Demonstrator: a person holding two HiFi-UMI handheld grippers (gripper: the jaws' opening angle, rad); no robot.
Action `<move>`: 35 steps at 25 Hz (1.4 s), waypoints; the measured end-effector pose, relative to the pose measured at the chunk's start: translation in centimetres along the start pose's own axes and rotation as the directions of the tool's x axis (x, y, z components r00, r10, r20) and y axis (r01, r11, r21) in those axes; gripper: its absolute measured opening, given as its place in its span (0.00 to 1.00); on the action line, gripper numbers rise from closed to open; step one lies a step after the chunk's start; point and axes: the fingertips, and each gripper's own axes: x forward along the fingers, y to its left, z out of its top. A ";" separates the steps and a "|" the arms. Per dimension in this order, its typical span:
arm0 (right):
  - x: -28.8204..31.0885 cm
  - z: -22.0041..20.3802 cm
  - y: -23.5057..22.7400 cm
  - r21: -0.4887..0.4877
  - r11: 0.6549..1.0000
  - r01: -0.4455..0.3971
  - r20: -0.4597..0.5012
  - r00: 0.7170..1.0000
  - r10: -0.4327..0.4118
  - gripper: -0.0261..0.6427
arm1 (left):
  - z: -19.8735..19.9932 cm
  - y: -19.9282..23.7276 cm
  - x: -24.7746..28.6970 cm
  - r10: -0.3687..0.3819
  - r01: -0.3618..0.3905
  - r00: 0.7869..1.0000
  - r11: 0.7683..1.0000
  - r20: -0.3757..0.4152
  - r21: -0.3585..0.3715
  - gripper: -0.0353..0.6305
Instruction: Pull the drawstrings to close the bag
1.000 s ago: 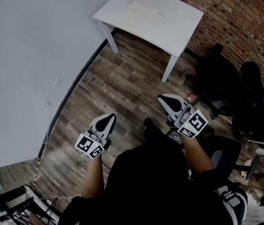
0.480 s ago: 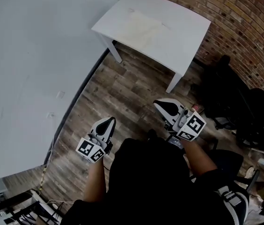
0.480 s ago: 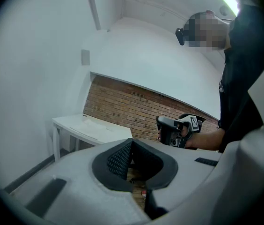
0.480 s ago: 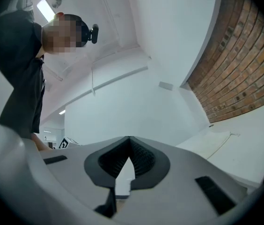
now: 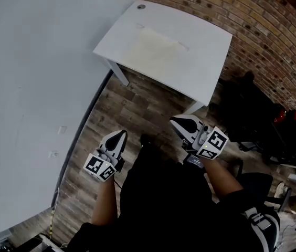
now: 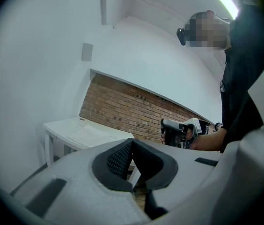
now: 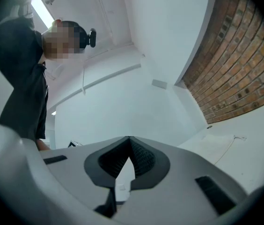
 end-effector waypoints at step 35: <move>17.1 7.6 -34.2 -0.165 0.901 0.402 0.100 0.915 -0.390 0.05 | 12.0 32.3 32.6 -0.164 0.282 0.941 0.864 -0.296 0.417 0.06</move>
